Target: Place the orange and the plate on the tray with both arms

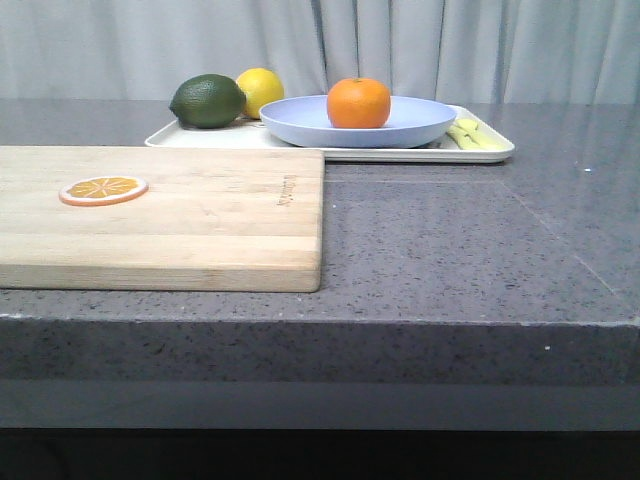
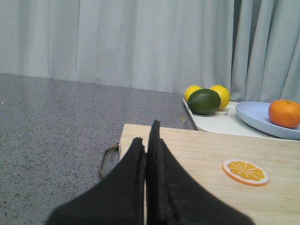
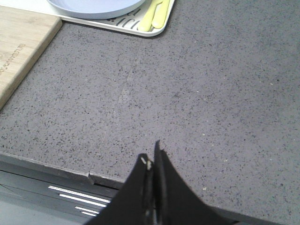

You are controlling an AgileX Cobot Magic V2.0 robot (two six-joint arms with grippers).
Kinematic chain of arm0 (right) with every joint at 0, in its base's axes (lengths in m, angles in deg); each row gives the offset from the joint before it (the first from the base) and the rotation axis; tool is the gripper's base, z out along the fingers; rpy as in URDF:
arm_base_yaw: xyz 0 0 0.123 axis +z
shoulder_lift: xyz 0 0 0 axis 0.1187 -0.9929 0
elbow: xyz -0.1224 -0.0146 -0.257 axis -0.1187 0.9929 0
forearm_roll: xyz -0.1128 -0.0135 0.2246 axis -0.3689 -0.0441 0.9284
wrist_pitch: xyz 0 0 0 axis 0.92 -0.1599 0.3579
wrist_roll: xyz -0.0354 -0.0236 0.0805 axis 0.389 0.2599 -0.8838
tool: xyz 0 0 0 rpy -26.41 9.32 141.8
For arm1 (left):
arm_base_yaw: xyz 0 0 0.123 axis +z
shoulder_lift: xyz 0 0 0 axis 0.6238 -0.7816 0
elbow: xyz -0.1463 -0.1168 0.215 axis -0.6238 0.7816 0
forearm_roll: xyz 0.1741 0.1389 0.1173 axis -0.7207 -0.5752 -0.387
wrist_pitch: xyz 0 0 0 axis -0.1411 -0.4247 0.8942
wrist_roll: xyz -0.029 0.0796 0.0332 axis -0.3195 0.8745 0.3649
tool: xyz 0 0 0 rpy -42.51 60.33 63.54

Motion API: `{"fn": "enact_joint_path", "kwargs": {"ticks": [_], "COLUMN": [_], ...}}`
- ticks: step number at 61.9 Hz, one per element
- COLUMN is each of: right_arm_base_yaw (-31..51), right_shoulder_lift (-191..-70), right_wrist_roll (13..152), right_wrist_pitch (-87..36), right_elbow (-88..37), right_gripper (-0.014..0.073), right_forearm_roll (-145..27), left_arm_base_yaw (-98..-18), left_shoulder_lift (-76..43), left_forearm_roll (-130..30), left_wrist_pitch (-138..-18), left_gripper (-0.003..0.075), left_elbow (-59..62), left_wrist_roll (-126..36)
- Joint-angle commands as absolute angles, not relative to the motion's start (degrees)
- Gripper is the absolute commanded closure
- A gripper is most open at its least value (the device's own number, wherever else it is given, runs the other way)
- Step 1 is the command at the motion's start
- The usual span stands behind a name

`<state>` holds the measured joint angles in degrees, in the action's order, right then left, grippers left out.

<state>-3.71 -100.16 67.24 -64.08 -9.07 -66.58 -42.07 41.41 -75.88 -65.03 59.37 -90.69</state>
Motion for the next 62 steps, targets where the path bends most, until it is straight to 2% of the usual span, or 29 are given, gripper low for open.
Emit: {"fn": "enact_joint_path", "kwargs": {"ticks": [1, 62], "right_arm_base_yaw": [-3.80, -3.80], "right_shoulder_lift": [-100.56, -100.56], "right_wrist_roll": [67.80, 67.80], "right_wrist_pitch": [-59.97, -59.97], "right_elbow": [-10.41, -10.41], "right_gripper": [0.0662, 0.0662], "right_forearm_roll": [-66.94, -66.94], "left_arm_base_yaw": [-42.13, -43.69], "left_shoulder_lift": [42.57, 42.57], "left_forearm_roll": [-75.88, -75.88], "left_wrist_pitch": [-61.54, -61.54], "left_gripper": [0.0740, 0.0740], "left_elbow": [60.94, 60.94], "left_wrist_roll": [-91.22, -91.22]}}
